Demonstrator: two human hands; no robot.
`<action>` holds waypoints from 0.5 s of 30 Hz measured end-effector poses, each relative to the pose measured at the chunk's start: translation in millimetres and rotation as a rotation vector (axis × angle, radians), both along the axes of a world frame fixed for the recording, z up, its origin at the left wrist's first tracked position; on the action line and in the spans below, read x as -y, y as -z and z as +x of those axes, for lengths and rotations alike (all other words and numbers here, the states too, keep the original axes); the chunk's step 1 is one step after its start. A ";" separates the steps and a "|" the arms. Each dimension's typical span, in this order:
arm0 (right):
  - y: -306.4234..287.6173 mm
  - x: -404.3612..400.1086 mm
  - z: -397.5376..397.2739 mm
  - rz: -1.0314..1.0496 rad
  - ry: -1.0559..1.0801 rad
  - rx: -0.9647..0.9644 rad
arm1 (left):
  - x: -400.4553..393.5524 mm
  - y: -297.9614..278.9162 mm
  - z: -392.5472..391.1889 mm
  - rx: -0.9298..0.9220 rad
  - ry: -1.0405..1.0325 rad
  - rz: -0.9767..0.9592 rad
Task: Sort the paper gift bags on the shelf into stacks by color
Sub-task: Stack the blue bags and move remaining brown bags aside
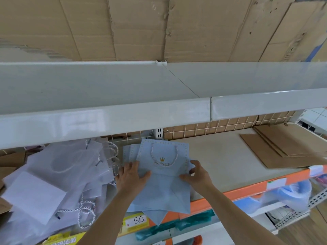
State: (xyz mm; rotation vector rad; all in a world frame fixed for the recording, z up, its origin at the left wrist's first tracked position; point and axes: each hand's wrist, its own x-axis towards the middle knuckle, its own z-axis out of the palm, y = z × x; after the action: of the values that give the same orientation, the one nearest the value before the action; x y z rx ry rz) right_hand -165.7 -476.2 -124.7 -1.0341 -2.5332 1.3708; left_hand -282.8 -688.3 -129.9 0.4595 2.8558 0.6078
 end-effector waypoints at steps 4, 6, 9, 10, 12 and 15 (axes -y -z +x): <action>-3.2 1.1 6.7 0.058 0.015 -0.025 | 2.8 -2.1 3.3 -0.009 0.012 -0.005; -5.2 0.6 11.3 0.063 0.040 -0.047 | 2.4 -7.9 6.8 -0.051 -0.004 0.046; -10.9 -3.5 21.9 0.067 0.063 -0.051 | 2.3 -20.3 11.5 -0.131 0.000 0.068; -13.2 -6.4 26.4 0.065 0.062 -0.048 | 2.2 -25.9 12.6 -0.154 0.005 0.070; -19.3 -13.8 36.0 0.069 0.051 -0.032 | 1.2 -39.1 14.9 -0.177 0.022 0.109; -32.7 -26.8 50.3 0.075 0.043 -0.030 | -1.3 -60.3 20.1 -0.166 0.069 0.162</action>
State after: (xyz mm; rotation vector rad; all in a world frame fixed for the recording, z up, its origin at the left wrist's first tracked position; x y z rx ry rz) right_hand -115.4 -449.4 -92.0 -1.0402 -2.5057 1.2603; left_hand -262.8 -687.0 -69.5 0.6602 2.9422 0.8285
